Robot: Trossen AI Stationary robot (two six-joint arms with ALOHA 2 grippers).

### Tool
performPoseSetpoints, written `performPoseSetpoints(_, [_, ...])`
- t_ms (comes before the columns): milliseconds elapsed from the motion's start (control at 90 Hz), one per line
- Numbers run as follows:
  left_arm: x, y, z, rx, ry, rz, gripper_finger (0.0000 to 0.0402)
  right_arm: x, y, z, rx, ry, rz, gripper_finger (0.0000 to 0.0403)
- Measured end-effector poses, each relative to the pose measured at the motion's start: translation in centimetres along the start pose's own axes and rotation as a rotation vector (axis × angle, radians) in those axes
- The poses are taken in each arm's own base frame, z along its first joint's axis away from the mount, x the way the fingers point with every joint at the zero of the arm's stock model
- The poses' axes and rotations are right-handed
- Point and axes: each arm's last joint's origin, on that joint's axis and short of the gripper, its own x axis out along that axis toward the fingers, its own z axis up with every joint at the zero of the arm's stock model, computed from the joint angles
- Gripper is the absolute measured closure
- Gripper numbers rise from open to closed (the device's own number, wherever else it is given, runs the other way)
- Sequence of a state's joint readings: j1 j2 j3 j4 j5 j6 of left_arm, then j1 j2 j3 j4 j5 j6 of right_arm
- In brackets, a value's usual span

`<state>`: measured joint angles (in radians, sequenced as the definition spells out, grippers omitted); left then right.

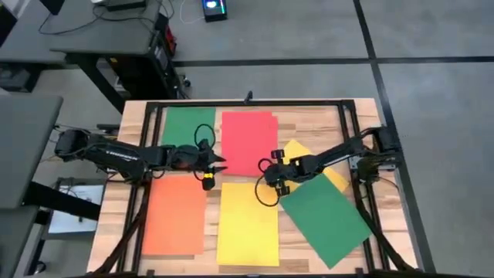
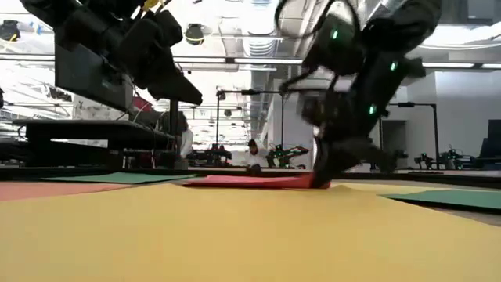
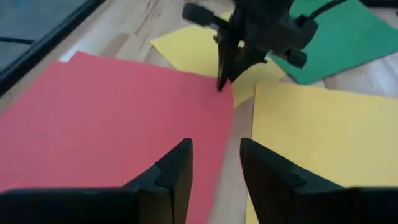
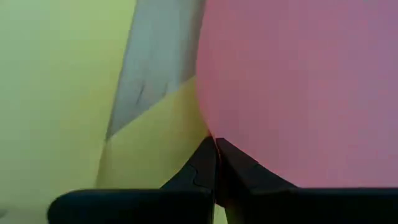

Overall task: Organize paper
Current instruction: Stack the pink paper on top of the pink paper

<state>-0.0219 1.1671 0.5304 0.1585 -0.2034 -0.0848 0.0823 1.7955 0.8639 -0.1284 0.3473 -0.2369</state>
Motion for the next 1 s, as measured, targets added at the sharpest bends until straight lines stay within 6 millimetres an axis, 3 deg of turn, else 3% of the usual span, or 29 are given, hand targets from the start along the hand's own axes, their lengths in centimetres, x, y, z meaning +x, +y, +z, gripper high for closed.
performPoseSetpoints(256, [0.2,0.0,-1.5,0.045,0.146,-0.006,0.0285,0.3,0.6,0.6,-0.091,0.015,-0.03,0.0403])
performPoseSetpoints(522, [1.0,0.7,-1.8,0.029,0.16,0.025,0.0285,-0.8,0.8,1.4,-0.276,0.04,-0.071,0.0403])
performPoseSetpoints(1000, [2.5,1.4,-2.3,0.001,0.17,0.059,0.0285,-1.1,0.9,1.6,-0.5,0.074,-0.168,0.0403])
